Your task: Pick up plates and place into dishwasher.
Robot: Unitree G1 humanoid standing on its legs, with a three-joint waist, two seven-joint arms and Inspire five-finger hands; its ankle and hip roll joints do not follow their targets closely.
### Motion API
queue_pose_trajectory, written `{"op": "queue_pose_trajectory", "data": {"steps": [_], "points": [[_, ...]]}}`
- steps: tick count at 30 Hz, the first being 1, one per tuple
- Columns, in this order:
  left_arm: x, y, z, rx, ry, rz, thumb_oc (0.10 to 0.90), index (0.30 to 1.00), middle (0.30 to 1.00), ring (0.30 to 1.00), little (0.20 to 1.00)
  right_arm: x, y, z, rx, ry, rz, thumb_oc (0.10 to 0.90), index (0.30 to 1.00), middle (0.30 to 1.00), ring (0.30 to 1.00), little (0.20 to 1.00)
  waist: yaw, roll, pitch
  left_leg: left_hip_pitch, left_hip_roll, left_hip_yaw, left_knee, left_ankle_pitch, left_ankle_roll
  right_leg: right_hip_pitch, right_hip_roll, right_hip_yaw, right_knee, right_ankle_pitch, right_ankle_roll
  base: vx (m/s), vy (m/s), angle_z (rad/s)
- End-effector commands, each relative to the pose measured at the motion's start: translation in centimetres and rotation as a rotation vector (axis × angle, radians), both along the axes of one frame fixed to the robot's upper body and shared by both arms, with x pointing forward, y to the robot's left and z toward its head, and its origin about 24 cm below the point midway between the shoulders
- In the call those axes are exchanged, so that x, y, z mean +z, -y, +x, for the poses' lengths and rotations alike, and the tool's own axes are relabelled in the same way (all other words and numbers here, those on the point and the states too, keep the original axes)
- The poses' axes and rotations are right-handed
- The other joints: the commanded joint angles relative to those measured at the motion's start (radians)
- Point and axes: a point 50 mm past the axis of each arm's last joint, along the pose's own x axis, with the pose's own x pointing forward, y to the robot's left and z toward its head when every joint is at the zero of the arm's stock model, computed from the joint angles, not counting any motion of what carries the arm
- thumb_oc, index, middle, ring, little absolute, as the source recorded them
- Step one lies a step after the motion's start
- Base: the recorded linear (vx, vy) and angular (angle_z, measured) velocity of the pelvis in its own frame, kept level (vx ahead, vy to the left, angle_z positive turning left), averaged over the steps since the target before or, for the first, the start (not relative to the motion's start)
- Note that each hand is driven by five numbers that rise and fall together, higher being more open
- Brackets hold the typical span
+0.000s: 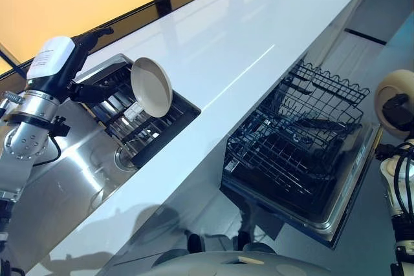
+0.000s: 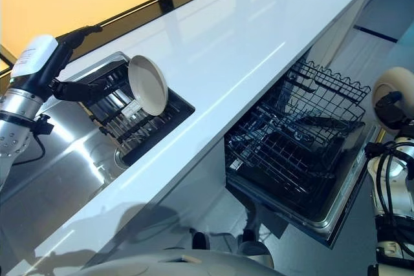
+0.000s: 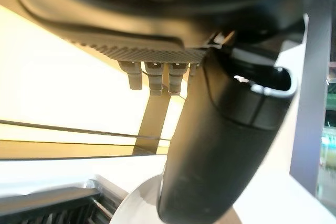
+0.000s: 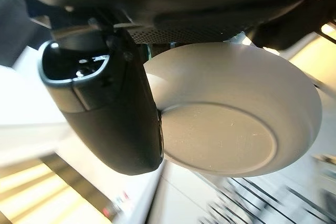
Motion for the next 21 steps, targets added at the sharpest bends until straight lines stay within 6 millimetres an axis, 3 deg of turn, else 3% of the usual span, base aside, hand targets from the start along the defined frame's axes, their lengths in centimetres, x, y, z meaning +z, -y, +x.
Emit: {"op": "queue_pose_trajectory", "data": {"steps": [1,6,11,21], "points": [[5.7,-1.0,1.1,0.067,0.187,0.09,0.8,0.9,0.9,0.9,0.9,8.1,-0.4,2.5,0.141,0.132,-0.271,0.1,0.3,0.3,0.3,0.2,0.029,0.043,-0.027,0.008,-0.036,0.026,0.051,-0.153,0.026,-0.078,0.1,-0.07,0.204,-0.165,-0.009,0.08,-0.029,-0.02],[7.3,-0.3,2.1,0.09,0.215,0.162,0.8,0.9,0.9,0.9,0.9,9.0,-1.5,4.7,0.229,0.02,-0.348,0.1,0.3,0.3,0.3,0.2,0.027,0.059,0.024,-0.043,-0.04,0.02,0.079,-0.146,0.019,-0.129,0.092,-0.079,0.237,-0.17,-0.019,0.03,-0.014,-0.02],[9.2,0.6,2.9,0.088,0.269,0.211,0.8,0.9,0.9,0.9,0.9,11.9,-2.1,6.7,0.252,-0.019,-0.449,0.1,0.3,0.3,0.3,0.2,0.036,0.071,0.089,-0.107,-0.043,0.01,0.109,-0.135,0.012,-0.183,0.087,-0.087,0.263,-0.174,-0.033,-0.05,-0.02,-0.04],[11.5,2.0,3.4,0.074,0.276,0.338,0.8,0.9,0.9,0.9,0.9,13.8,-3.0,9.0,0.279,-0.218,-0.593,0.1,0.3,0.3,0.3,0.2,0.063,0.064,0.145,-0.16,-0.042,-0.008,0.139,-0.121,0.004,-0.202,0.085,-0.112,0.256,-0.167,-0.051,-0.02,-0.045,0.07]]}}
